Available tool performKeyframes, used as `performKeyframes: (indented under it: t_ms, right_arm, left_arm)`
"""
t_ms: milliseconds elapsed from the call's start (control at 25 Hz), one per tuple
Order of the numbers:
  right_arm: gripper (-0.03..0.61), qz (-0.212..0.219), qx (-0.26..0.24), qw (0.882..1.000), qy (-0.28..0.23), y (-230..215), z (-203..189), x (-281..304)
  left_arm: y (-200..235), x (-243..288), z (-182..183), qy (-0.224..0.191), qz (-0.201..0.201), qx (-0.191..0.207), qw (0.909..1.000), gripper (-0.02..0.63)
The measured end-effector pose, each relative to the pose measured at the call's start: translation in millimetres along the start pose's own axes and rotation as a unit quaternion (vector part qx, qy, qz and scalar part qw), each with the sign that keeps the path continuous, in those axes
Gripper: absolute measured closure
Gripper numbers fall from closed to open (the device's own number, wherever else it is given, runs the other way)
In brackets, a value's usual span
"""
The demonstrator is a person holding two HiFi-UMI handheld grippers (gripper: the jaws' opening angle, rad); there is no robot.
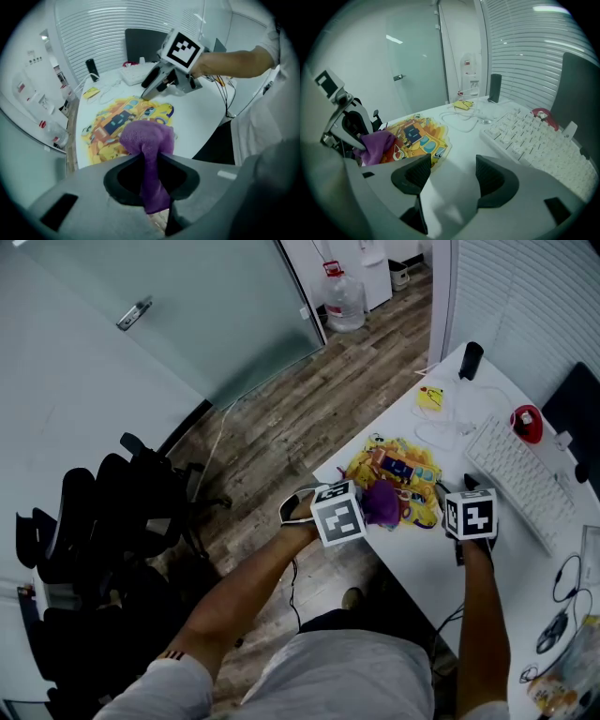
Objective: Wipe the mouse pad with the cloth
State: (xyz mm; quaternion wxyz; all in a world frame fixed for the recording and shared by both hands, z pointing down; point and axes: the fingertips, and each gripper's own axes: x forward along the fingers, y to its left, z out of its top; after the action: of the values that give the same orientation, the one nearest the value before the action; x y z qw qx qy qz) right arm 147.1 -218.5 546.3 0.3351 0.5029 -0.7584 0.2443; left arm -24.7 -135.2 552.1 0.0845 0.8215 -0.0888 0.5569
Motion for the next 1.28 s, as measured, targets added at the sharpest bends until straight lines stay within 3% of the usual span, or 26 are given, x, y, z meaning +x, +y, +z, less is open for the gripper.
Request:
performKeyframes:
  t_ms: [240,560,720,840,960,1040,1280]
  right_arm:
    - [0.319,-0.002,-0.003,1.0,-0.001,1,1,-1]
    - [0.319,-0.011,-0.014,1.0,0.001,1,2,-2]
    - [0.321,-0.023,-0.028,0.999,-0.005,0,7,-9]
    - [0.321,-0.02,-0.023,0.999,-0.033,4,17,-25]
    - [0.321,-0.005,-0.018,0.997,-0.073,14,30,-50]
    - [0.322,0.01,-0.013,0.994,-0.109,25,41,-72]
    - [0.401,0.055,-0.005,0.966,-0.253,69,80,-156]
  left_arm:
    - [48,-33,-56,0.009,0.055,-0.06,0.9966,0.531]
    - [70,-47,-101,-0.025,0.07,-0.154,0.9853,0.531]
    - [74,-55,-105,-0.062,0.098,-0.168,0.979,0.531]
    - [71,-75,-94,-0.116,0.125,-0.183,0.9682,0.531]
    - [63,-102,-71,-0.203,0.15,-0.189,0.9491,0.531]
    - [56,-127,-51,-0.273,0.165,-0.187,0.9293,0.531]
    - [22,-213,8,-0.478,0.199,-0.151,0.8423,0.531]
